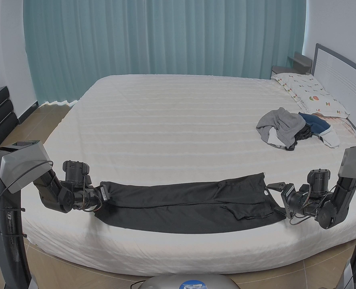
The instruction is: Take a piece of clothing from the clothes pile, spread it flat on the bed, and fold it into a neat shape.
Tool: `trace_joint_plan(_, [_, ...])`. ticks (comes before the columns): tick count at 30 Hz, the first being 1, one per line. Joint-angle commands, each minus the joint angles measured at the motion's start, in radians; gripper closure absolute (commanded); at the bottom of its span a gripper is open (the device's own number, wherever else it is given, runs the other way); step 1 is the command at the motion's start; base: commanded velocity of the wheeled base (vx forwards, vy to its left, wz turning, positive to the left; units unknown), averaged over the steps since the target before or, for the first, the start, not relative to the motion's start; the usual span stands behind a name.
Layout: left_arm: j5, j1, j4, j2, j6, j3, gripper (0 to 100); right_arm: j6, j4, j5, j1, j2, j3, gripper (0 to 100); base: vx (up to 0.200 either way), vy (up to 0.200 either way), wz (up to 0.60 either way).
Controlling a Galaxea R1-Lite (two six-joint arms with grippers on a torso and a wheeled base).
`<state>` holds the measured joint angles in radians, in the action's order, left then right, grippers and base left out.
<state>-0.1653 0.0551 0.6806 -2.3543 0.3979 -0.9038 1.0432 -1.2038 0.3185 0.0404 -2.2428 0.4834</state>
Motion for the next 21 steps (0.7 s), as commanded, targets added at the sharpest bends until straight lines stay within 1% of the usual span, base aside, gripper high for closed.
trace_joint_plan(1, [0.001, 0.0, -0.001, 0.016, 0.001, 0.006, 100, 0.0, 0.0, 0.001, 0.001, 0.0, 0.0, 0, 0.0, 0.0, 0.0])
trace_joint_plan(18, [0.0, -0.004, -0.007, 0.056, 0.007, 0.011, 100, 0.001, -0.002, 0.001, -0.002, 0.0, 0.0, 0, 0.0, 0.0, 0.0])
trace_joint_plan(21, [0.0, -0.003, -0.006, 0.052, 0.013, 0.01, 100, 0.014, -0.002, 0.001, -0.002, 0.0, 0.0, 0, 0.0, 0.0, 0.0])
